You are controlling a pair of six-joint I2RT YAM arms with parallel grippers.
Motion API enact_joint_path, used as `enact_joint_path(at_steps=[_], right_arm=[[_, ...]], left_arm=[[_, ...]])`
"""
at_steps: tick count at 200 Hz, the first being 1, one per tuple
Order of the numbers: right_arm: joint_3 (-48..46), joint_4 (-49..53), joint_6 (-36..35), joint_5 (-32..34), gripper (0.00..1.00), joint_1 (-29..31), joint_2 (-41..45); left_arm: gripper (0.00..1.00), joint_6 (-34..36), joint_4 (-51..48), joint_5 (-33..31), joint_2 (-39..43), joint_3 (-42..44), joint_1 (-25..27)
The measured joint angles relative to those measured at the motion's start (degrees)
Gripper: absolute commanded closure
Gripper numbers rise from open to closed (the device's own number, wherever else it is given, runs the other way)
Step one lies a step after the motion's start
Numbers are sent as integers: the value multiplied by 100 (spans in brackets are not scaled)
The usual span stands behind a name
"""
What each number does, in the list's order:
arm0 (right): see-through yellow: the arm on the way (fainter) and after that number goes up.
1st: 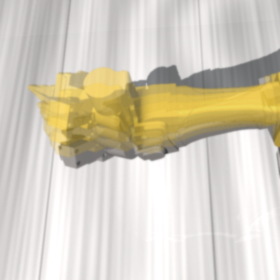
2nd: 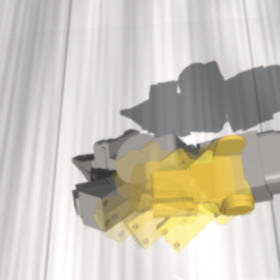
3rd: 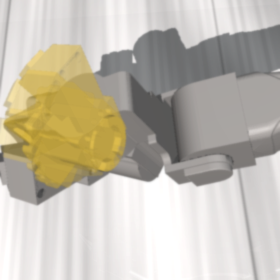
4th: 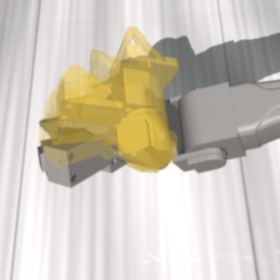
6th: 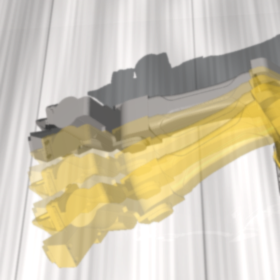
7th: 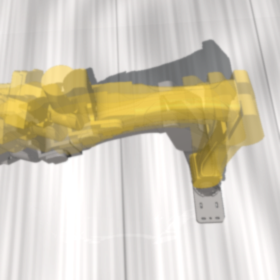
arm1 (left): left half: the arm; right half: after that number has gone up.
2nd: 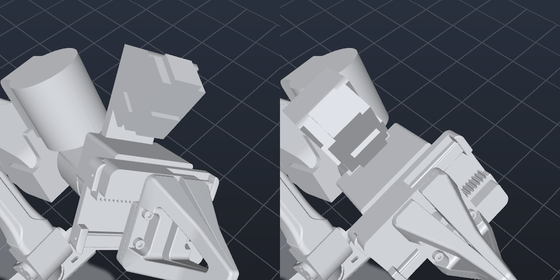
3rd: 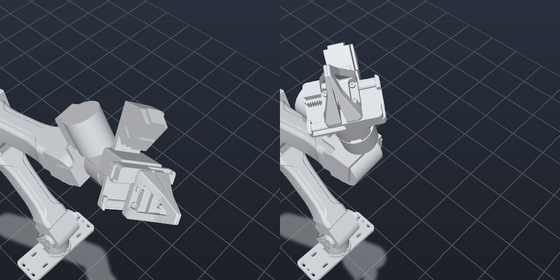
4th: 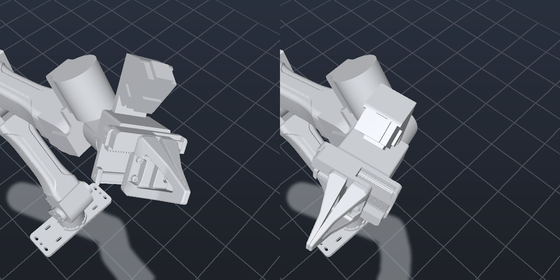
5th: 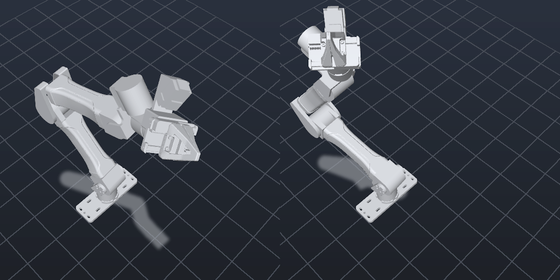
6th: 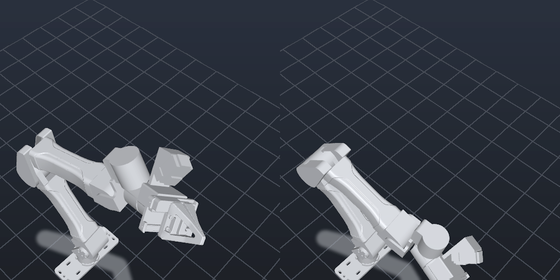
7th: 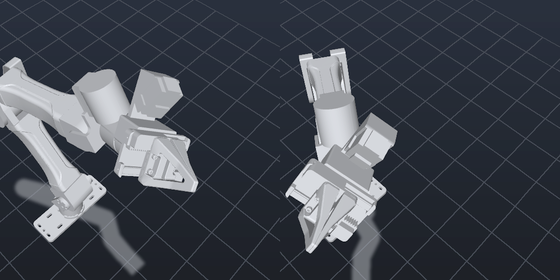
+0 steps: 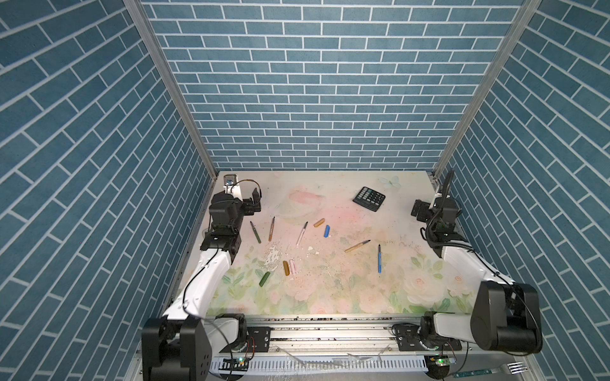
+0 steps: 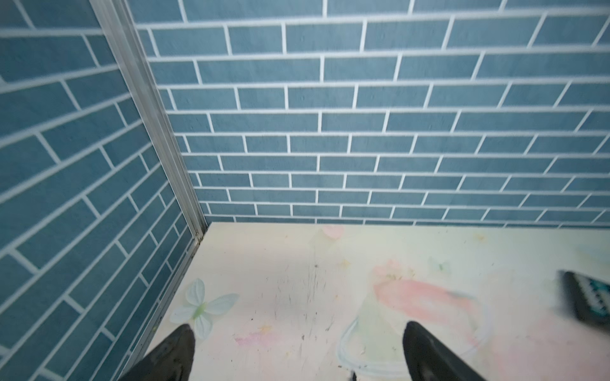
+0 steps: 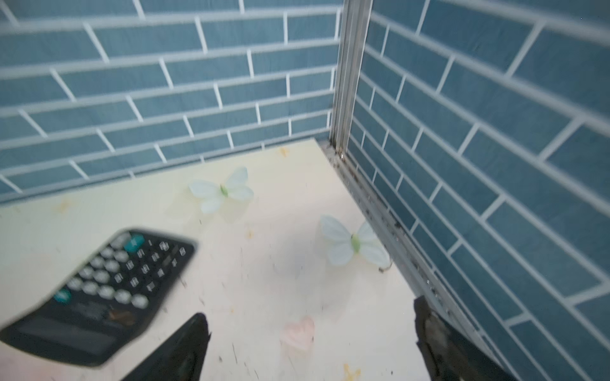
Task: Insert the pens into the pen caps
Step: 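Raise both arms and move the grippers out over the scattered pens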
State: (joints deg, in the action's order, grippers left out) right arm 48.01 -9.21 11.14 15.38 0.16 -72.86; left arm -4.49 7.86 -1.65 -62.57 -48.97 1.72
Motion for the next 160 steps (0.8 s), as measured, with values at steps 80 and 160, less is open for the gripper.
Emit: enact_joint_path(at_steps=[80, 160], right_arm=[[1154, 3237, 1816, -1589, 60, -116, 654], [1104, 5377, 1864, -1781, 92, 621, 809]], left_arm=[[0, -1906, -3047, 459, 1427, -686, -31], [0, -2378, -3748, 1471, 1139, -291, -31]])
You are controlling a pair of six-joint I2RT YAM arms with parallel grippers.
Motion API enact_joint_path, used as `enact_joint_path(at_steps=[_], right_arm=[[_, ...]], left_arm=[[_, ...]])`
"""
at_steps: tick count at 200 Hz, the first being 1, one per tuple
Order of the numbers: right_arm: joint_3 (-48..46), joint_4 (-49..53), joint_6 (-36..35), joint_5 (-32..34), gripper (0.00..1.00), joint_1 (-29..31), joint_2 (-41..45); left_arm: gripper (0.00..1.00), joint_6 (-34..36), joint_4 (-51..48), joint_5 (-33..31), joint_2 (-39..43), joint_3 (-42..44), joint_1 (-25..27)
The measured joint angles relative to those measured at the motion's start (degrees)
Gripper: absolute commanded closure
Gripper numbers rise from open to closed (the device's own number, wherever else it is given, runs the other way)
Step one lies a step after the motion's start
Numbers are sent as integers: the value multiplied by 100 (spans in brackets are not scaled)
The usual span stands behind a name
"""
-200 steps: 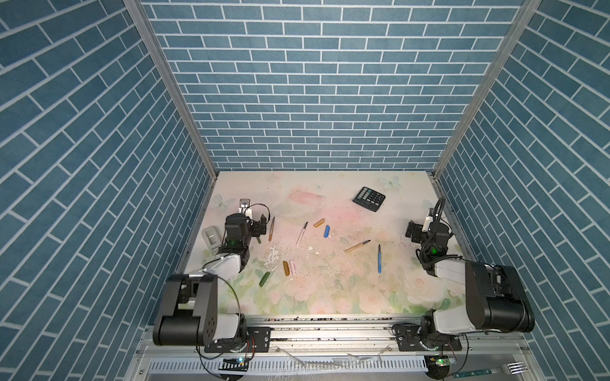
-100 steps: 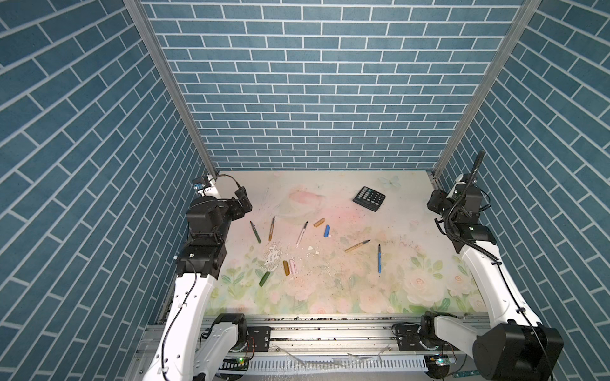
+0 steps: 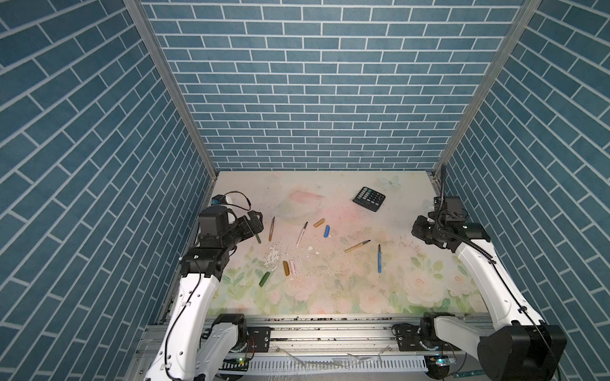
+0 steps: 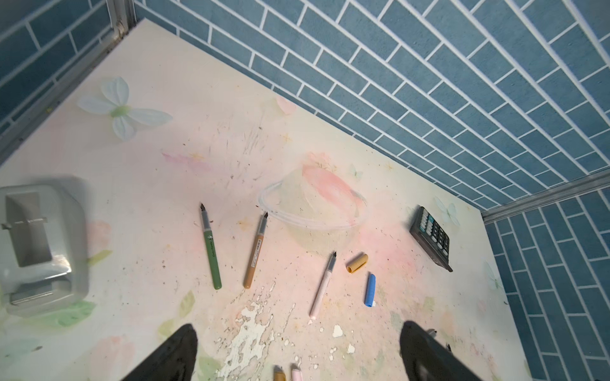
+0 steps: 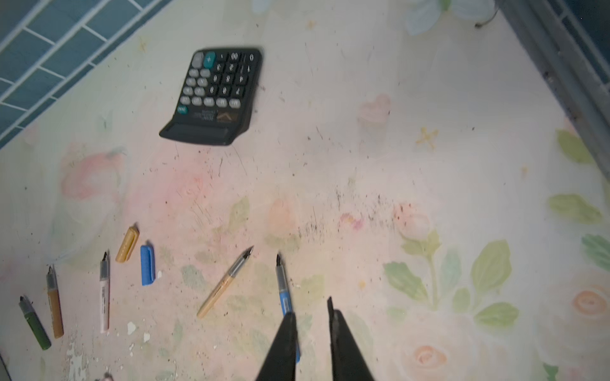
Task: Insert the pens into the pen caps
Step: 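Raise both arms and move the grippers out over the scattered pens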
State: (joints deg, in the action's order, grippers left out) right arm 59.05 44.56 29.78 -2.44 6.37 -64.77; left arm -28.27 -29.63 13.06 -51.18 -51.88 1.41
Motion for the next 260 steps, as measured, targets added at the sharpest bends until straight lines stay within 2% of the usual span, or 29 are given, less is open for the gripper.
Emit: enact_joint_path(at_steps=[15, 43, 53, 80, 128, 196, 260], right_arm=[[-85, 98, 2, 31, 93, 190, 15], [-129, 181, 48, 122, 93, 503, -175], [-122, 170, 92, 168, 93, 688, -258], [-83, 120, 240, 234, 91, 1189, -415], [-33, -96, 505, 413, 89, 1814, -782], [-33, -363, 704, 511, 87, 2000, -966], [-35, -483, 750, 527, 84, 2000, -1014]], left_arm=[[3, -90, 24, 24, -74, 109, 0], [18, -96, -26, 291, -411, 120, 0], [20, -66, -63, 446, -621, 101, 2], [21, 42, -367, 651, -927, 107, 28], [23, 177, -791, 739, -704, 424, 208], [24, 269, -1047, 647, -682, 509, 693], [28, 234, -1043, 496, -1137, 511, 1187]])
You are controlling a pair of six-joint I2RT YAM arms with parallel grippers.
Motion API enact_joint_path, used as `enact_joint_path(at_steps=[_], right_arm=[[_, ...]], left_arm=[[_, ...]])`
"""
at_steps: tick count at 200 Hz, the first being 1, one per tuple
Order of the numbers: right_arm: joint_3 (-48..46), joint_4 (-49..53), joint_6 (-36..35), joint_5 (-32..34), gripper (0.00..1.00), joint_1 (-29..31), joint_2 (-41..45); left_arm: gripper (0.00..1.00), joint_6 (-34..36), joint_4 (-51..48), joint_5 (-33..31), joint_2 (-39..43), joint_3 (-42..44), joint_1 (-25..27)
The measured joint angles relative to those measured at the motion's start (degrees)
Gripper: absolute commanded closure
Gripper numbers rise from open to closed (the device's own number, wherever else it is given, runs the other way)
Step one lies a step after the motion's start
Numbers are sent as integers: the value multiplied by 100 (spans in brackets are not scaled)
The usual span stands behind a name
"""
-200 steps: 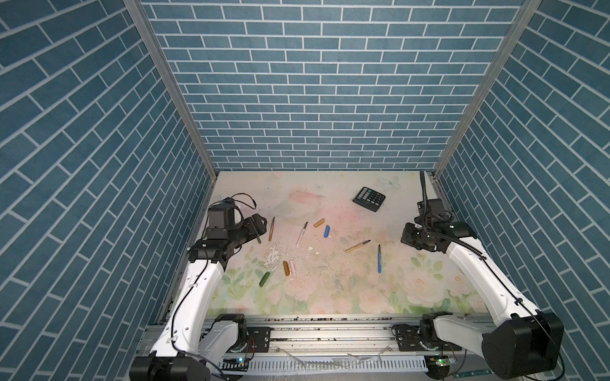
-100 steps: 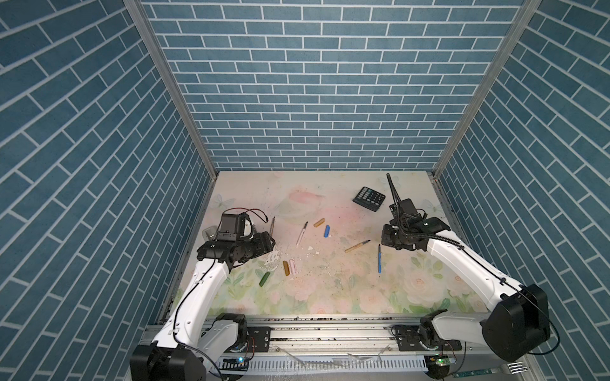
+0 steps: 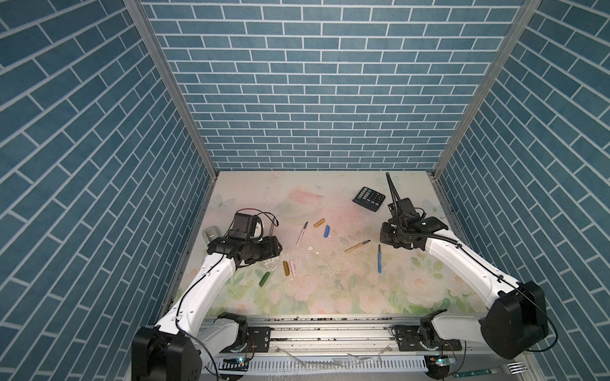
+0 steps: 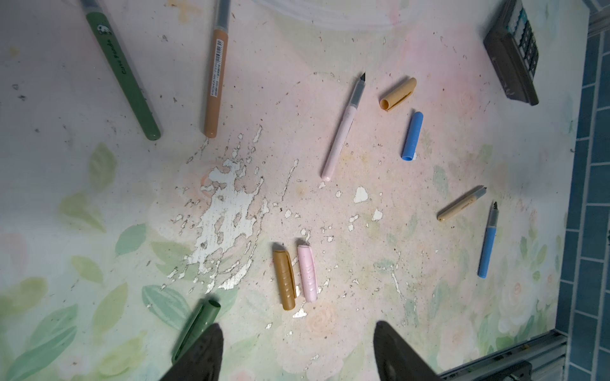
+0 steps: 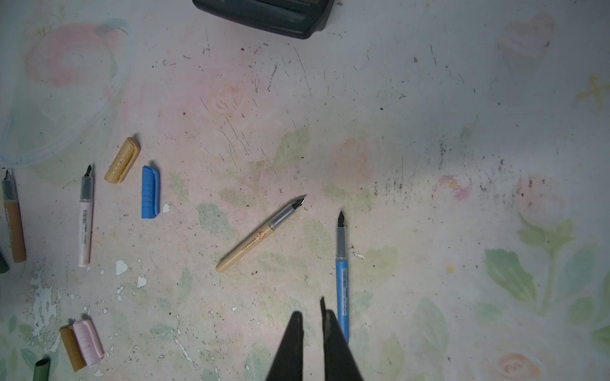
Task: Insert the pens into the pen caps
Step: 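Raise both arms and move the grippers out over the scattered pens, then lower the left gripper and grasp the orange pen near its end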
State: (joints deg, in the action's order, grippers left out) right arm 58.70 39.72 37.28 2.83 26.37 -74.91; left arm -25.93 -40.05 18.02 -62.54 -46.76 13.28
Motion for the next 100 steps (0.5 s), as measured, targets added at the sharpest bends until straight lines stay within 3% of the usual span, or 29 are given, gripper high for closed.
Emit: enact_joint_path(at_steps=[60, 100], right_arm=[[-15, -120, -2, -4, 84, 0, -205], [-17, -186, -4, -7, 85, 0, -260]], left_arm=[[29, -33, -59, -448, -247, -4, 203], [44, 168, -321, -1224, -791, -505, 203]])
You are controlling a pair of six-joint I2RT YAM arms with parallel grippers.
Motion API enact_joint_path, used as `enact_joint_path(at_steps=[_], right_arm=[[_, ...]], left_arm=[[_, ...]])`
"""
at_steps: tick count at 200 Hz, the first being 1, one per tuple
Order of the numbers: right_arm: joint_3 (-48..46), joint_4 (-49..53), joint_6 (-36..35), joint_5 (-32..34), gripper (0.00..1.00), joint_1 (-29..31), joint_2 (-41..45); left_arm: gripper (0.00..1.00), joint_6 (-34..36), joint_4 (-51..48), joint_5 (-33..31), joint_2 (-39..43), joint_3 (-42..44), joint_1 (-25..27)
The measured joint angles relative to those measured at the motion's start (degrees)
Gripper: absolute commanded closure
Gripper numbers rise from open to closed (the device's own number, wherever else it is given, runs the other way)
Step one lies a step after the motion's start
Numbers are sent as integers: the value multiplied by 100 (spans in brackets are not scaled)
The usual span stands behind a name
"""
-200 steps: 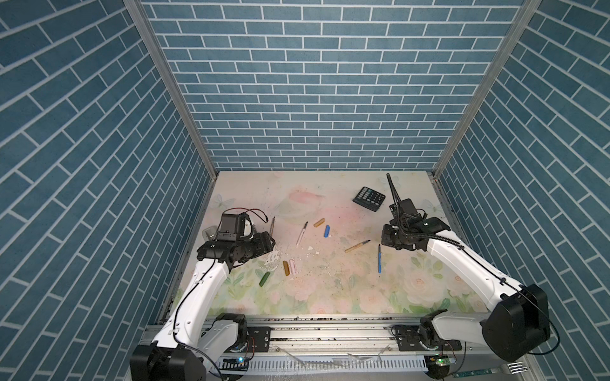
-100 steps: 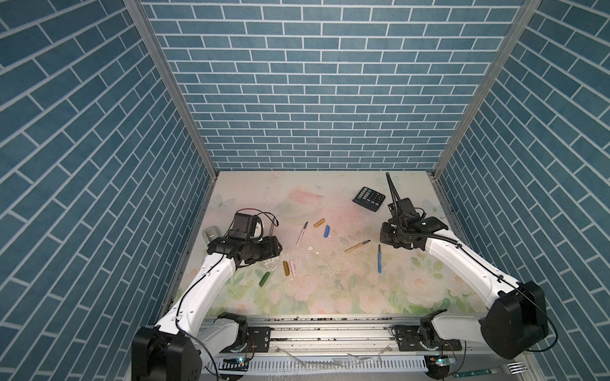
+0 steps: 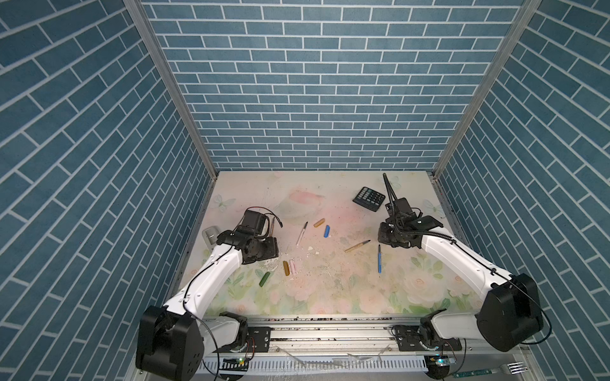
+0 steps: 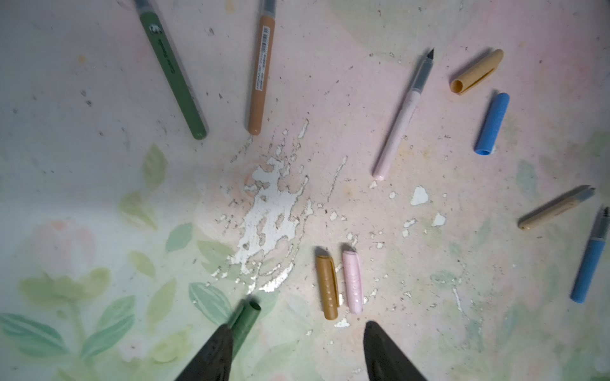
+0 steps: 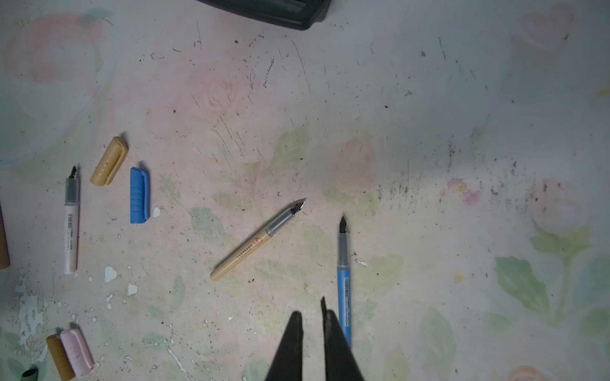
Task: Insert the pens into the pen caps
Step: 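Lower the left gripper and grasp the orange pen near its end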
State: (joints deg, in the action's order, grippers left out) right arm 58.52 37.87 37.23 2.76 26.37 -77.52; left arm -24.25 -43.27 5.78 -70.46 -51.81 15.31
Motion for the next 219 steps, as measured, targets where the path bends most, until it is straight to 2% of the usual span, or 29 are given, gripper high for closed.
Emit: enact_joint_path(at_steps=[41, 76, 117, 163, 219], right_arm=[[-94, -116, 0, -20, 86, 0, -26], [-306, -136, 0, -44, 86, 0, -2], [-343, -122, -2, -72, 86, 0, 101], [-518, -190, -2, -116, 88, 0, 101], [-577, -278, -20, -260, 90, 0, 13]], left_arm=[[50, 577, -317, -702, -1591, -1725, -20], [61, 1049, -501, -960, -2645, -2544, -39], [63, 1346, -656, -966, -3329, -2647, -42], [70, 1421, -605, -933, -3641, -2684, -144], [71, 1425, -483, -826, -4044, -2684, -310]])
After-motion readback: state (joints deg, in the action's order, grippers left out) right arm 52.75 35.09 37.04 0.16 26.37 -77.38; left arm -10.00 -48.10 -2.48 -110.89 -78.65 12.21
